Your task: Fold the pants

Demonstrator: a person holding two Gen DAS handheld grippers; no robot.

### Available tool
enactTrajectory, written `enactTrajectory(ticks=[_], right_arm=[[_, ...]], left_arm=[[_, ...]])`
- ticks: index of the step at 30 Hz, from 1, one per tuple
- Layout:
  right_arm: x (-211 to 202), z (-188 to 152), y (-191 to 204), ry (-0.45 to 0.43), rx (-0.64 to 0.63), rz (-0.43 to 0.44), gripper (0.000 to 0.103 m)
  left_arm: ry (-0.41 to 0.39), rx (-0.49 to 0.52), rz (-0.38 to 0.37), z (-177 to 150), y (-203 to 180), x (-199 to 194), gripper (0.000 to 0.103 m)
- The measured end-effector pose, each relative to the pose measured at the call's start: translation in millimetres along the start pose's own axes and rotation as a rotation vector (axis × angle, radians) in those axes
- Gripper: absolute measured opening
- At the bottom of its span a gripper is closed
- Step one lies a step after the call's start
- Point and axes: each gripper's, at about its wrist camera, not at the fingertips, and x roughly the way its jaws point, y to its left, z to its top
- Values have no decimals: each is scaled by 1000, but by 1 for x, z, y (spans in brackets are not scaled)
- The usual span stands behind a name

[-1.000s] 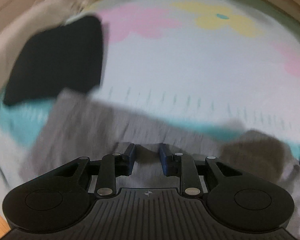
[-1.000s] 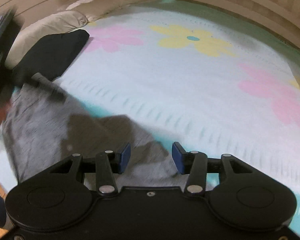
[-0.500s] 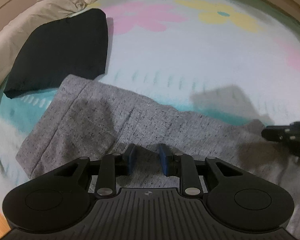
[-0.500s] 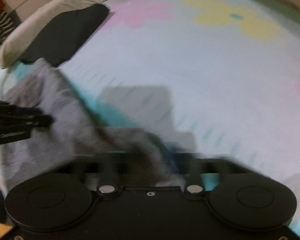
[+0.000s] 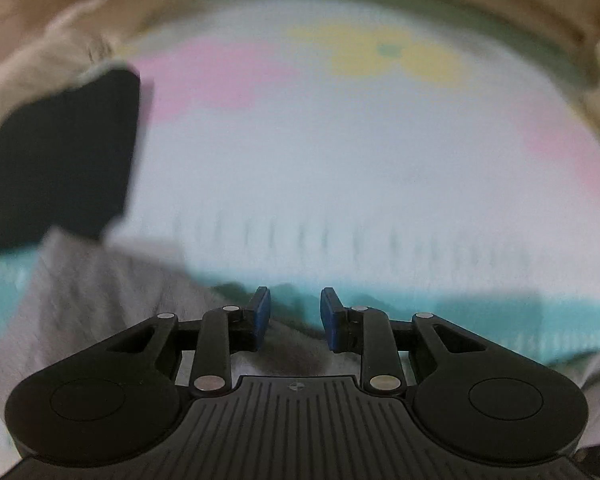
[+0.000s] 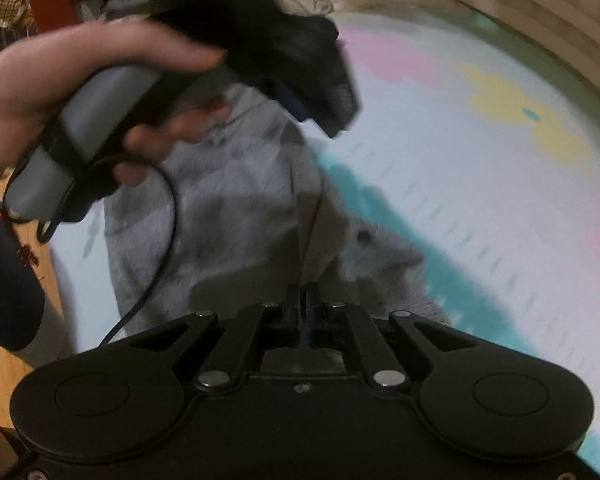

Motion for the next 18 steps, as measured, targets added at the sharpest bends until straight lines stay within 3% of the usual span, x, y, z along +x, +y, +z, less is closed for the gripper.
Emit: enactTrajectory(ticks=[2,5,9,18], right_arm=[[2,-3,-4,15,19,-4,7],[1,2,-16,19,63,2,18],[-3,19,-36,-30,141,12,67],[20,42,-81,-19,255,64,67]], left_arm=[[17,5,9,-6,1,7,26],[-1,29,25,-9,-3,7,26],[1,13,20,-5,-1,6,26],[-5,-9,1,-8,1,0,26]])
